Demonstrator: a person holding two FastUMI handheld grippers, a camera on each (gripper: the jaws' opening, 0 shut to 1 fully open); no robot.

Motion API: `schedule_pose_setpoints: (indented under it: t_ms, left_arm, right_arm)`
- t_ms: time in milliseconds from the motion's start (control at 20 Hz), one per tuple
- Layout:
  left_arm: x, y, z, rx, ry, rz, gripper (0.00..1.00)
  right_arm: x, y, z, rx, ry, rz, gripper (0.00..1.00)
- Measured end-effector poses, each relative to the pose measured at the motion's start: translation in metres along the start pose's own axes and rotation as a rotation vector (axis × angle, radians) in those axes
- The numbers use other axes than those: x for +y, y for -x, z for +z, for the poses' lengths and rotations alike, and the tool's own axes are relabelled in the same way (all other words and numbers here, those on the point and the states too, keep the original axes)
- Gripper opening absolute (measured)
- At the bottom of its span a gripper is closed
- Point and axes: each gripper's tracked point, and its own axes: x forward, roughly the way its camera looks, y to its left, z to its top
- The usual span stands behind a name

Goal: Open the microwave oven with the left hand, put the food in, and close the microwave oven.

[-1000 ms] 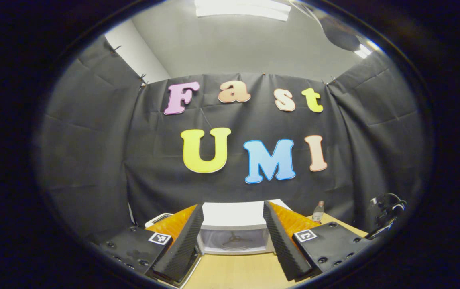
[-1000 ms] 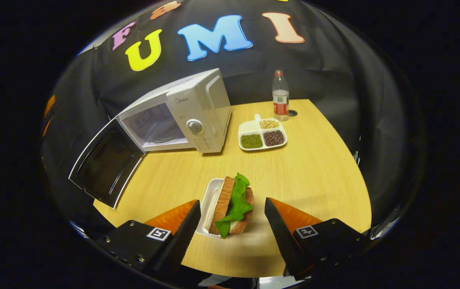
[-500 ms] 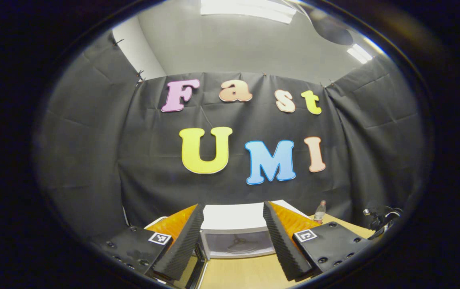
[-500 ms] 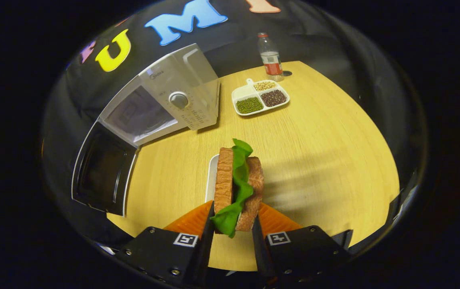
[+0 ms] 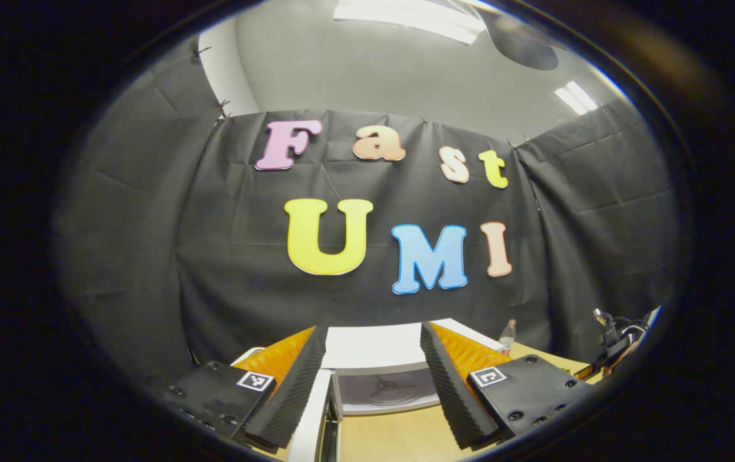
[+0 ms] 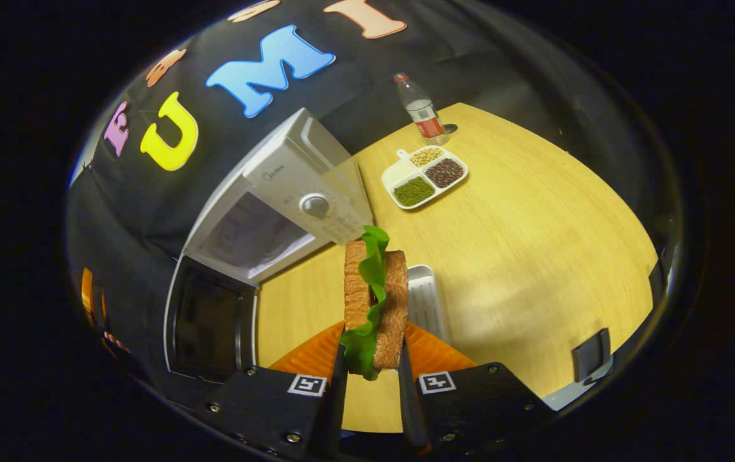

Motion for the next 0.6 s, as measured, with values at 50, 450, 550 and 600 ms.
schedule_pose_setpoints:
  t_ms: [50, 450, 550, 600]
  left_arm:
    - [0.005, 0.001, 0.002, -0.004, 0.0, -0.004, 0.95]
    - [0.054, 0.02, 0.012, -0.025, 0.005, 0.017, 0.95]
    - [0.065, 0.022, 0.012, -0.023, 0.002, 0.024, 0.95]
    - [0.072, 0.026, 0.014, -0.026, 0.0, 0.032, 0.99]
  right_arm:
    - [0.018, -0.001, -0.001, -0.009, -0.024, 0.043, 0.37]
    - [0.146, -0.031, 0.003, -0.06, -0.192, 0.357, 0.37]
    - [0.171, -0.043, 0.007, -0.081, -0.261, 0.419, 0.37]
    - [0.181, -0.051, 0.01, -0.093, -0.298, 0.437, 0.37]
